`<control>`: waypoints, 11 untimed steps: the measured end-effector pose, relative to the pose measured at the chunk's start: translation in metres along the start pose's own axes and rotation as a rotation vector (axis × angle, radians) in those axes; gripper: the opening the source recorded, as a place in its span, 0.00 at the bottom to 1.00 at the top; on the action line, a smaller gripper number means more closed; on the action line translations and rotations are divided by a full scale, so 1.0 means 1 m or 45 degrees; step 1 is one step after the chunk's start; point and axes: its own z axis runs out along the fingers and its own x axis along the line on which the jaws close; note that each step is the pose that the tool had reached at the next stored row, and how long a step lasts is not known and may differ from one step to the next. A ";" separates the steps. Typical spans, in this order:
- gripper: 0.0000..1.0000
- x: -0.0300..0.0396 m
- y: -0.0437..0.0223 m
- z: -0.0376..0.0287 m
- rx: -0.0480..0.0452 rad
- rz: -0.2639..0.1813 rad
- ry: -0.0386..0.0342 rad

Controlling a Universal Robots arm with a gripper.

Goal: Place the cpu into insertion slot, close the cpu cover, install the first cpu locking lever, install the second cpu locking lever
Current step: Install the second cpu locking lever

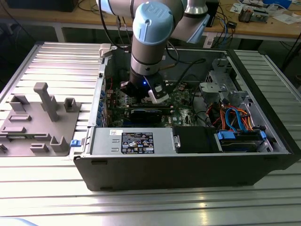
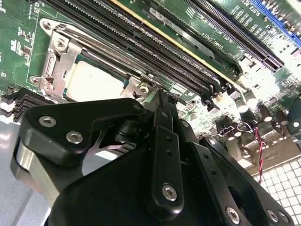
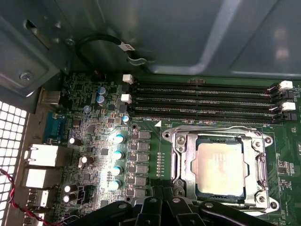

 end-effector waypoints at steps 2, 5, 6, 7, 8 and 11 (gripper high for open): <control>0.11 0.0001 -0.0009 -0.0002 0.000 0.000 0.0000; 0.11 0.0002 -0.0021 -0.0005 0.000 0.000 -0.0001; 0.11 0.0002 -0.0027 -0.0007 0.000 0.000 -0.0001; 0.11 0.0002 -0.0031 -0.0008 0.000 0.000 -0.0001; 0.11 0.0003 -0.0038 -0.0010 0.000 0.000 0.0000; 0.11 0.0004 -0.0052 -0.0013 0.000 0.000 -0.0001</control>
